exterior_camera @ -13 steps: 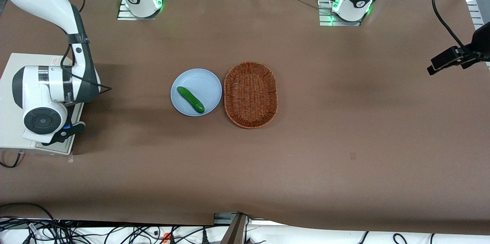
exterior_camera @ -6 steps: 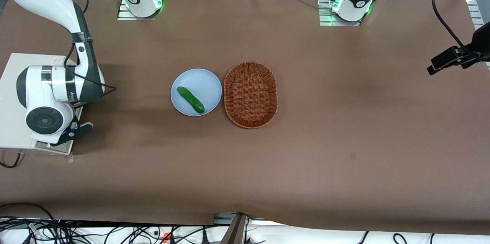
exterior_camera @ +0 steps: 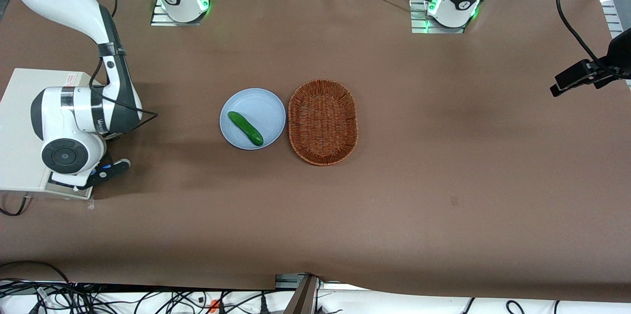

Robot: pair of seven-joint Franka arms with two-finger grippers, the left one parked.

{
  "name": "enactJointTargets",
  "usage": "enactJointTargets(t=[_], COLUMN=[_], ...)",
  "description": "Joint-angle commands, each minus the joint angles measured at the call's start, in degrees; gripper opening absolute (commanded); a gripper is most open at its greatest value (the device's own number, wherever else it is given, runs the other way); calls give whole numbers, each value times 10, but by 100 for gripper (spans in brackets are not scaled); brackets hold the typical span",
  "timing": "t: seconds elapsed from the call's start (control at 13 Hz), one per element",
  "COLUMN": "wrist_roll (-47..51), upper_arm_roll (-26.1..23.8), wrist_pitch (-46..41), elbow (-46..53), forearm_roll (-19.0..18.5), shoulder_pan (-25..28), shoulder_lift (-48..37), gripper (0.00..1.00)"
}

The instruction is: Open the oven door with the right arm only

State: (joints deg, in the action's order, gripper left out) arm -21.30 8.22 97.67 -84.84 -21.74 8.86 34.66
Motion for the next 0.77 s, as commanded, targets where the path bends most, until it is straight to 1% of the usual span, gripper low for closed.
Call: enactJointTargets(t=[0.0,0.15,0.38,0.69], wrist_roll=[-1,5,28,28], upper_arm_roll=[9,9,9,9], wrist_pitch=[68,72,78,96], elbow=[-1,-1,-2,-2], forearm_roll=[9,24,29,66], shoulder_pan=[-22,-22,-20,-21], shoulder_lift=[57,63,69,87], gripper=[0,0,0,0])
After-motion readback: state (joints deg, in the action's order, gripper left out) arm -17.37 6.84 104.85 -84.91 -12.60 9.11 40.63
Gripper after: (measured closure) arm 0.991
